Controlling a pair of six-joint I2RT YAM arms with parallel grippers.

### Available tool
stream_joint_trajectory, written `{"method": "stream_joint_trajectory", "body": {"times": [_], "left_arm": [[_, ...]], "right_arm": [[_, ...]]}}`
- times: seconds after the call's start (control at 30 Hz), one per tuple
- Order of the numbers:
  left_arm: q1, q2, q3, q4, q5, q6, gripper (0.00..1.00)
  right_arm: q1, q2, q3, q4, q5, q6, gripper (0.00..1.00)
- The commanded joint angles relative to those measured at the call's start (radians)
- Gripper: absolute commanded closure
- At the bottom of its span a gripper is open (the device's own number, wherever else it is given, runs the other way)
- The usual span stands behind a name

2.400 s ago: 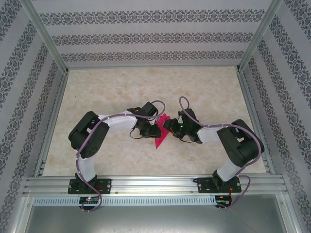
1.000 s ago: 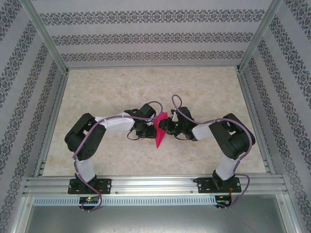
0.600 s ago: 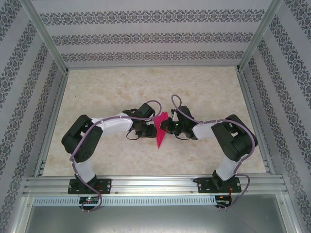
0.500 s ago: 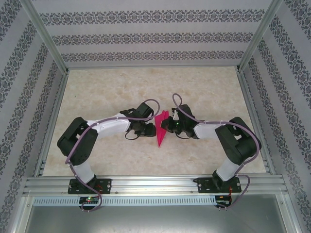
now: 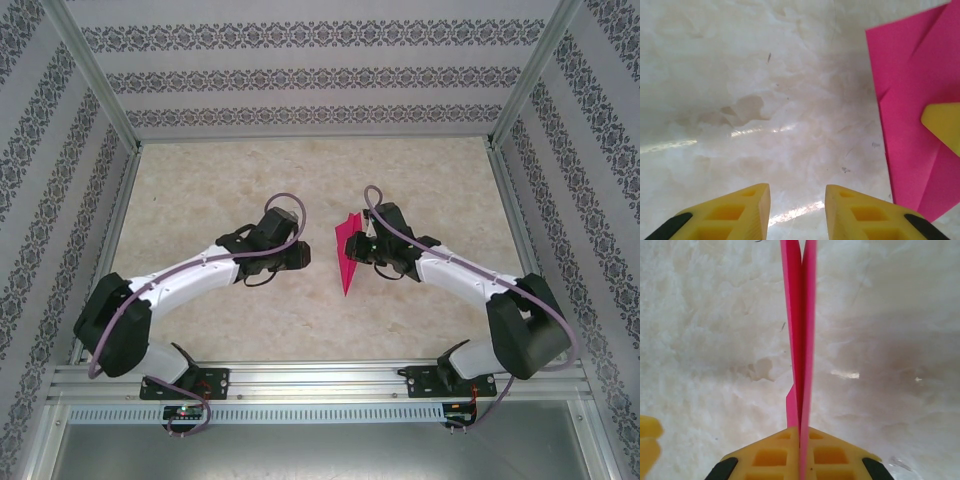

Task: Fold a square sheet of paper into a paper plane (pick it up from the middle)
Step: Turn over the paper at the center of the table.

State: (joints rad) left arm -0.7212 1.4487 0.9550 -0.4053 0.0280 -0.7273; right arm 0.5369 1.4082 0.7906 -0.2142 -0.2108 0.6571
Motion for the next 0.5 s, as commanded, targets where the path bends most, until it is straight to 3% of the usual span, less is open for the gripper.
{"method": "stream_joint_trajectory", "body": {"times": [0.0,0.23,0.47], "left_arm": [[-0.003,-0.046,-0.029,0.062,-0.093,-0.042,0.62],[0.0,-0.069,-0.065,0.097,-0.213,-0.145,0.64],[0.014,-0.053,-0.055,0.092,-0.321,-0.24,0.51]], "right_arm": [[0.011,-0.026,0.039,-0.092,0.077,-0.065,0.94],[0.003,-0.02,0.079,-0.125,0.064,-0.128,0.94],[-0.024,0.006,0.099,-0.131,0.001,-0.193,0.94]]}}
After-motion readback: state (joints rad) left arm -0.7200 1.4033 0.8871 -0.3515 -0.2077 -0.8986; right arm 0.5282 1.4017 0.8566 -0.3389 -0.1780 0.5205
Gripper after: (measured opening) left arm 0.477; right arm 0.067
